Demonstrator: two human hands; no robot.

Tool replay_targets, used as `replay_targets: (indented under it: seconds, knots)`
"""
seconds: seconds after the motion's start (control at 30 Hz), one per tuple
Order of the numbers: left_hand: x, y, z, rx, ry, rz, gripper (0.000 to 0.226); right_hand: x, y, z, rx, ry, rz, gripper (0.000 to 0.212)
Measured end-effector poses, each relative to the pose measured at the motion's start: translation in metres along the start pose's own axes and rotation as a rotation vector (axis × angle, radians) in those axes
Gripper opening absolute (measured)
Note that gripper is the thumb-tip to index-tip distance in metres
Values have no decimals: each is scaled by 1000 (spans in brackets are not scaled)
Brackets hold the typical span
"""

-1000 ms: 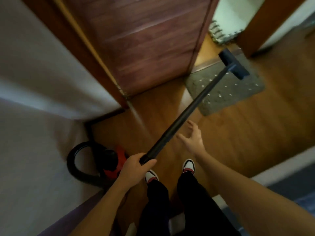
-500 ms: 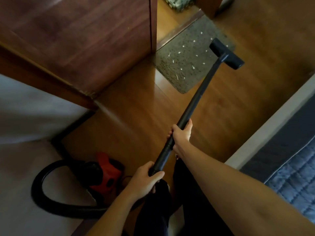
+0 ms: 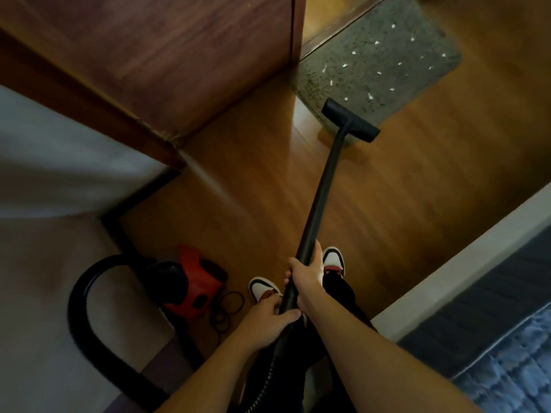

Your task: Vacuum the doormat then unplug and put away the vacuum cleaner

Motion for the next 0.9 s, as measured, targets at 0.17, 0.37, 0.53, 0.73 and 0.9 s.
replay_targets:
  seconds: [0.17, 0.37, 0.53, 0.73, 0.9]
  knots:
    - [-7, 2, -18, -44, 11, 95, 41, 7, -6, 20, 44, 28, -32, 85]
    - [1, 20, -28, -20, -218, 138, 17, 24, 4, 31, 40, 48, -37, 83]
    - [-7, 29, -54, -25, -262, 124, 24, 38, 5, 55, 45, 3, -82, 88]
    - [-33, 56, -98, 30, -127, 91, 27, 60, 4, 96, -10, -74, -126, 91]
    - [-50, 74, -130, 36, -109, 55, 30, 76, 4, 128, -80, -111, -131, 91]
Point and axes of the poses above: each hand's wrist, its own y-axis towards the middle knuckle, its own x-axis out of the palm, z = x × y, the point moved 3 cm from there along y, towards the middle knuckle, and after that the axes turned 13 degrees about -x, right-handed, at the moved point
